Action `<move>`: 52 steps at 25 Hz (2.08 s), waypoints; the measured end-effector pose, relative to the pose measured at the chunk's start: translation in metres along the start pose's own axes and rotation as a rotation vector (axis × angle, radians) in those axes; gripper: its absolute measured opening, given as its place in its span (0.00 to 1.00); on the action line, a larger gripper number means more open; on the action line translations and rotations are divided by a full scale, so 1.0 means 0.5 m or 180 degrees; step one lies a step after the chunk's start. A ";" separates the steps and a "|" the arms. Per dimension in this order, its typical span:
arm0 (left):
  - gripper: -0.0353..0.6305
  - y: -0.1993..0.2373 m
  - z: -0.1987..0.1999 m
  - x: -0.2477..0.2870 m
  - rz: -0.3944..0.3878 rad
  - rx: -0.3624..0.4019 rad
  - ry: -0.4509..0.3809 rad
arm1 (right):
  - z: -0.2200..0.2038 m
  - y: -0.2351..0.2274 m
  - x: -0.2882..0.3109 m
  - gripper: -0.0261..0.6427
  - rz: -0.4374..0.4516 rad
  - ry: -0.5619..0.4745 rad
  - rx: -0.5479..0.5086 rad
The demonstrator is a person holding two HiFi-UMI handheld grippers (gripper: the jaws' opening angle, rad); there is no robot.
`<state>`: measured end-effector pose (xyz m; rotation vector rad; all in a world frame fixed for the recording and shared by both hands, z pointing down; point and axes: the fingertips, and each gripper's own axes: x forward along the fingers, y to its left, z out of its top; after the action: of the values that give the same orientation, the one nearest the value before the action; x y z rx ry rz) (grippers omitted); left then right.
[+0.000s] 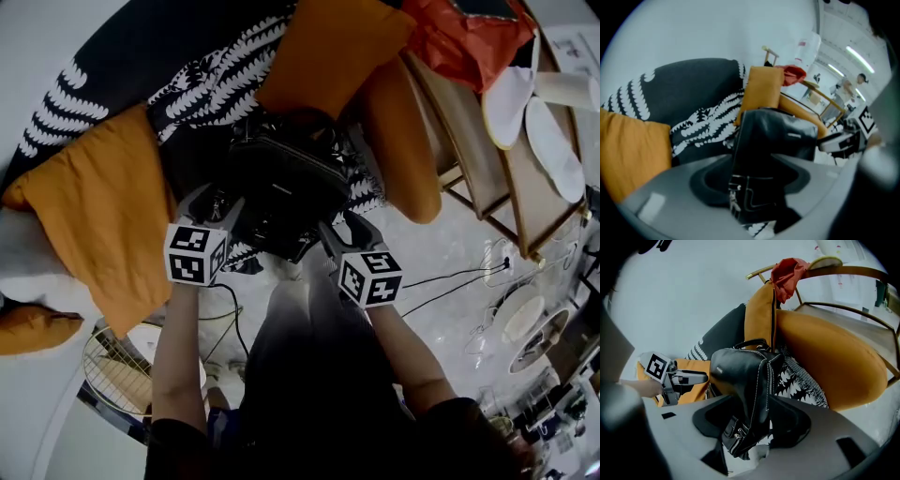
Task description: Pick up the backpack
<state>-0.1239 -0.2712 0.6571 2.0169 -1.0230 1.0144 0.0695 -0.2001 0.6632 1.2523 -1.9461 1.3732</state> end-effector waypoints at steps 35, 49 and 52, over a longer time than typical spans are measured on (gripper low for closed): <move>0.34 -0.010 0.017 0.064 -0.0036 0.0191 0.0018 | -0.012 -0.004 0.058 0.15 -0.0131 0.0305 -0.0197; 0.21 -0.039 -0.022 -0.070 0.0134 -0.0033 -0.0323 | -0.021 0.072 -0.015 0.09 -0.0206 0.0182 -0.0467; 0.20 -0.043 -0.037 -0.093 0.0137 -0.0135 -0.0362 | -0.019 0.088 -0.029 0.08 -0.0227 0.0172 -0.0550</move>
<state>-0.1303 -0.2296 0.6225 2.0451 -1.1426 0.9009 0.0373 -0.1812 0.6340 1.1793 -1.9190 1.1652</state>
